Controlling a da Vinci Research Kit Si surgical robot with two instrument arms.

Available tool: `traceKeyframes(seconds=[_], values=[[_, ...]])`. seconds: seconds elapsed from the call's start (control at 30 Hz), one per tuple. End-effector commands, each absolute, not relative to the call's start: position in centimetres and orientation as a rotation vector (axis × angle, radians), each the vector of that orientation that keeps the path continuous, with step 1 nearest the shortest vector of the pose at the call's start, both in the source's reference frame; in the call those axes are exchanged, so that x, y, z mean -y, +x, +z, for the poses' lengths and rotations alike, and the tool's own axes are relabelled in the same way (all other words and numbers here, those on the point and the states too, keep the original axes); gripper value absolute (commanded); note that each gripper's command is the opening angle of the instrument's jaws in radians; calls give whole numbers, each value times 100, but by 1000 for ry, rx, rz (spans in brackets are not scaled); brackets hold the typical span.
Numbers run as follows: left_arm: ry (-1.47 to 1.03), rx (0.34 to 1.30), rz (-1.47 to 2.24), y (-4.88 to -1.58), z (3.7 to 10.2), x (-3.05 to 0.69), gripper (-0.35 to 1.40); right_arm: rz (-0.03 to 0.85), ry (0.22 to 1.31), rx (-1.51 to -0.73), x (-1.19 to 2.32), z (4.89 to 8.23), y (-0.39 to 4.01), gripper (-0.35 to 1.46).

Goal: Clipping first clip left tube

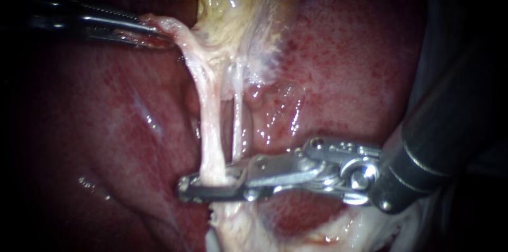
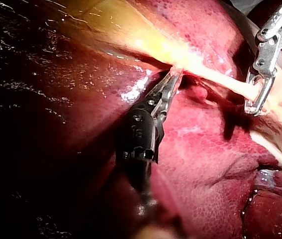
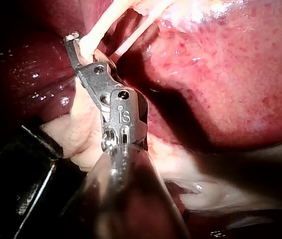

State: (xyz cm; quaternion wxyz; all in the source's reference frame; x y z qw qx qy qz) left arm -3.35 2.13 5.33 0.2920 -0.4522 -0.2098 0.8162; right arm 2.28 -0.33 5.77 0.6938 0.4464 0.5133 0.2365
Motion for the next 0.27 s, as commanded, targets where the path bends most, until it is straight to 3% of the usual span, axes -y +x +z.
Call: traceKeyframes(seconds=[0.03,0.27], values=[[-1205,559,2175,-335,534,-214,-35,527,998,-1147,33,577,229,-35],[-1205,559,2176,-335,536,-214,-35,513,1006,-1147,33,580,229,-35]])
